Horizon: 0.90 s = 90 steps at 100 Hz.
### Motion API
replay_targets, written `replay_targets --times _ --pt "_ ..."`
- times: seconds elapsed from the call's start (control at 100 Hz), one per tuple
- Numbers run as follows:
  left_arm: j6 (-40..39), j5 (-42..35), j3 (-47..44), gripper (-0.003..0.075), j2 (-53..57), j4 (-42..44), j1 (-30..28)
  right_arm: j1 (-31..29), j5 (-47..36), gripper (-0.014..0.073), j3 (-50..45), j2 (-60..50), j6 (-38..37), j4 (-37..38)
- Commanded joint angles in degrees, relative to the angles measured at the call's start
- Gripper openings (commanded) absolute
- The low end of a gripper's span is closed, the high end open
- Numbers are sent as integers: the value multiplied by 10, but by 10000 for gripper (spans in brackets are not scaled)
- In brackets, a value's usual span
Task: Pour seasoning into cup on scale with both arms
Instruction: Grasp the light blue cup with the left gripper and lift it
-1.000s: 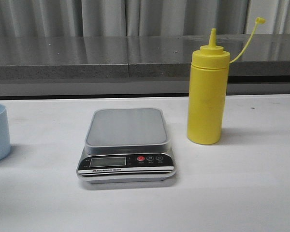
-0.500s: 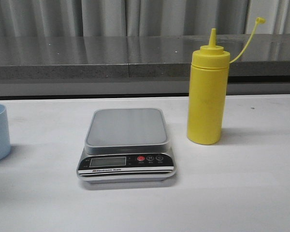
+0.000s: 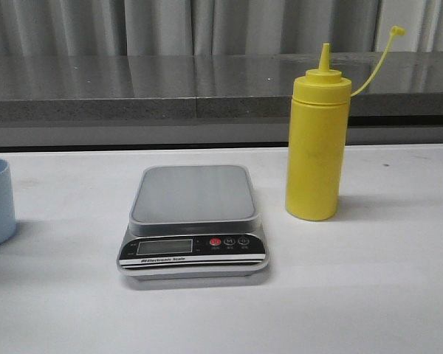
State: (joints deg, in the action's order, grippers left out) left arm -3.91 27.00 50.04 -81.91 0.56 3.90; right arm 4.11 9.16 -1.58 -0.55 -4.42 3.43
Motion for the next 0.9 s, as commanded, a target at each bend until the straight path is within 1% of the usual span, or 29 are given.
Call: replay_targets --times 0.0,0.66,0.73,0.8,0.89 --pt "-5 -39 22 504 2 -6 -2 -3 -48 -67 12 -12 1 8" --pt "-5 -56 26 497 -80 -6 -2 -3 -48 -67 12 -12 1 8" --pt "-5 -57 26 470 -80 -6 -2 -3 -48 -67 12 -12 1 8" --pt "-5 -60 26 418 -81 -6 -2 -3 -48 -67 12 -12 1 8" --pt "-5 -63 26 314 -81 -6 -2 -3 -48 -67 12 -12 1 8"
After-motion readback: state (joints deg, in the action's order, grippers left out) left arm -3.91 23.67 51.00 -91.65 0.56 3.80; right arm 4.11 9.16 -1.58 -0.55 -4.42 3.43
